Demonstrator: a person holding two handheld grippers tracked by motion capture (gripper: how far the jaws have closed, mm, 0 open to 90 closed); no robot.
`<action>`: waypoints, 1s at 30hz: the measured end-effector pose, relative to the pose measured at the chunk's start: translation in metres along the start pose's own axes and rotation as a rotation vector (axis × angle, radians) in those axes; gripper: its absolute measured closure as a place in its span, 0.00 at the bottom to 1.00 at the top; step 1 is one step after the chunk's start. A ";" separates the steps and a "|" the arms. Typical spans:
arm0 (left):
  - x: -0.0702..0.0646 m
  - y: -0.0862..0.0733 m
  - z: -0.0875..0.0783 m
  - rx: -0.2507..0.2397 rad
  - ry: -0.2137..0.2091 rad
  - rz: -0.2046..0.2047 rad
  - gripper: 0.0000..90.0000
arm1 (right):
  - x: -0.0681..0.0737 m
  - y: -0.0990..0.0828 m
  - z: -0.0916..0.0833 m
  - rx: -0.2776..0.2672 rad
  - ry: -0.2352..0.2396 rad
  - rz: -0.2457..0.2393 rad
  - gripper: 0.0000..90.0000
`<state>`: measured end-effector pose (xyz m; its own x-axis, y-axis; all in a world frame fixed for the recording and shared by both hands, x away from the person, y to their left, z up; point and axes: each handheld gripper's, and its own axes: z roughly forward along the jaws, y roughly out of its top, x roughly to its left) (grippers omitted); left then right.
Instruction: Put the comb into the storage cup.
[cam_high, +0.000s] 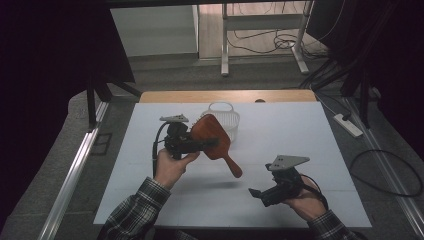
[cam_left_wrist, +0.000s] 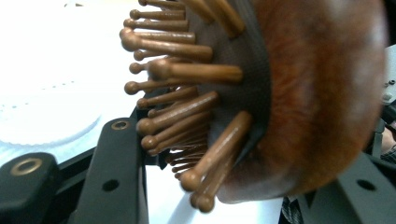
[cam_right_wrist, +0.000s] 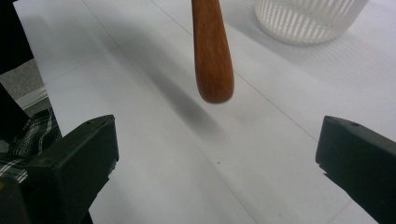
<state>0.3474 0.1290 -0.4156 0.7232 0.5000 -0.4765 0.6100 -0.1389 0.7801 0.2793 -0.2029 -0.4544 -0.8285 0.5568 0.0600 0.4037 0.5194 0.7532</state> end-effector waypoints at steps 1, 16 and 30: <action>0.000 0.001 0.000 0.002 0.005 0.001 0.59 | -0.001 0.000 0.000 0.002 0.001 -0.001 0.00; 0.005 0.017 -0.009 -0.004 0.052 0.025 0.59 | -0.012 -0.014 -0.017 0.020 -0.048 0.029 0.00; 0.011 0.030 -0.015 -0.018 0.062 0.016 0.59 | -0.022 -0.031 -0.033 0.041 -0.104 0.091 0.00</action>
<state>0.3687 0.1437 -0.3918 0.7110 0.5499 -0.4382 0.5922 -0.1323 0.7949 0.2720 -0.2524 -0.4579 -0.7443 0.6654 0.0570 0.4920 0.4887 0.7205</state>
